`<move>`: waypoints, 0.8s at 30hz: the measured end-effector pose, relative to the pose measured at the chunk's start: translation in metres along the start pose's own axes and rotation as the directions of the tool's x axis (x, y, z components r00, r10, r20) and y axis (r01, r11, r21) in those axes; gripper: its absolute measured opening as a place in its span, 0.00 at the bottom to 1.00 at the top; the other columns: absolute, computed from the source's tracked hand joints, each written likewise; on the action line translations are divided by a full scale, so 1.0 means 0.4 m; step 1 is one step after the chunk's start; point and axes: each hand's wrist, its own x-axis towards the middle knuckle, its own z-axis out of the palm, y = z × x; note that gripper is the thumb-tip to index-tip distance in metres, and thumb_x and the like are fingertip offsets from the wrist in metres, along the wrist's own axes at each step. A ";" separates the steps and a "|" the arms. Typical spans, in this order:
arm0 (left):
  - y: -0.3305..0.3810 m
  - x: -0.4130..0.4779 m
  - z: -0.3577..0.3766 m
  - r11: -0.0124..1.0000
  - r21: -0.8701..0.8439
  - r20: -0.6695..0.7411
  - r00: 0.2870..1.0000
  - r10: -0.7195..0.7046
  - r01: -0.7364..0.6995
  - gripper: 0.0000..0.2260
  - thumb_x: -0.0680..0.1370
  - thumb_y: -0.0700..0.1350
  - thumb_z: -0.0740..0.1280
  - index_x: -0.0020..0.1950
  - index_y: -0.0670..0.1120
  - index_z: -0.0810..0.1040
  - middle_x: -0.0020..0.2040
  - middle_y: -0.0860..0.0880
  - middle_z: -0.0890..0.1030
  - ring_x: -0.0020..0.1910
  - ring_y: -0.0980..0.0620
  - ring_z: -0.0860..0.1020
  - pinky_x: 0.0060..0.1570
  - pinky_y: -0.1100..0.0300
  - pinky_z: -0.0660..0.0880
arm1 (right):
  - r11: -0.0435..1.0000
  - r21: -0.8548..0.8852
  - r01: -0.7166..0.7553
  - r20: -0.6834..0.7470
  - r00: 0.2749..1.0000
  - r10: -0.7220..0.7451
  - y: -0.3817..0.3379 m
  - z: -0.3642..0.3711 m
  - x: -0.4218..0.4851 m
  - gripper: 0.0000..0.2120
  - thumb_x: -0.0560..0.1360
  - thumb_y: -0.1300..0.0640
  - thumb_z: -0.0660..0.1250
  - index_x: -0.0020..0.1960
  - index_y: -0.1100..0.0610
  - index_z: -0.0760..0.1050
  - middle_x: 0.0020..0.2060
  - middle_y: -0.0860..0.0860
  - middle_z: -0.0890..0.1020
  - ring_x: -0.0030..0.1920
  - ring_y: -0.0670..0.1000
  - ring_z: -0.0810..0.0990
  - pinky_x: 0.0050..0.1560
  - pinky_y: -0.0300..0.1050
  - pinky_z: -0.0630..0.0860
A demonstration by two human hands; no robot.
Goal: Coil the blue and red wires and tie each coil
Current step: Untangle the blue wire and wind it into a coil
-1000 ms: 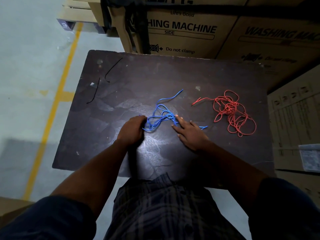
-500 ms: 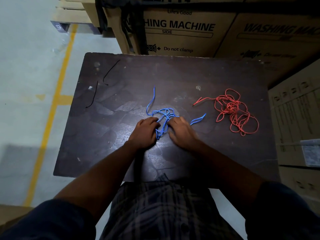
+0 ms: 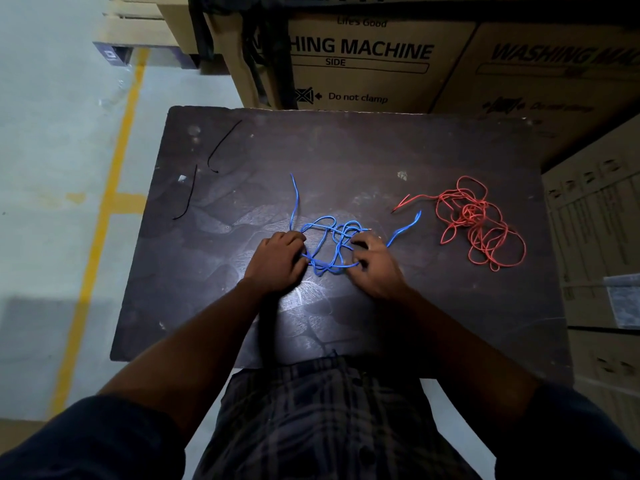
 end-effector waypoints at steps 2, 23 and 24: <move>-0.016 -0.004 0.001 0.999 -0.036 -0.009 1.000 -0.009 0.009 0.08 0.76 0.55 0.62 0.46 0.51 0.74 0.64 0.54 0.76 0.60 0.49 0.74 0.54 0.52 0.71 | 0.977 0.201 -0.076 -0.053 0.995 0.088 0.003 -0.023 -0.012 0.12 0.71 0.59 0.69 0.30 0.54 0.72 0.54 0.58 0.81 0.56 0.54 0.79 0.58 0.44 0.72; -0.019 0.034 0.005 0.996 -0.087 0.024 1.000 0.010 -0.008 0.11 0.78 0.57 0.59 0.53 0.53 0.75 0.66 0.54 0.75 0.66 0.51 0.72 0.63 0.50 0.69 | 0.988 -0.042 -0.148 0.208 0.966 0.153 -0.013 -0.054 -0.012 0.12 0.71 0.51 0.73 0.38 0.58 0.75 0.66 0.60 0.71 0.65 0.55 0.71 0.64 0.37 0.63; -0.027 0.033 0.002 0.995 -0.096 0.017 0.999 0.034 -0.032 0.12 0.78 0.58 0.60 0.52 0.53 0.76 0.65 0.53 0.76 0.64 0.50 0.72 0.62 0.51 0.70 | 0.984 -0.025 -0.178 0.229 0.957 0.179 -0.006 -0.061 -0.014 0.12 0.70 0.53 0.74 0.37 0.58 0.75 0.67 0.59 0.70 0.67 0.54 0.70 0.64 0.34 0.61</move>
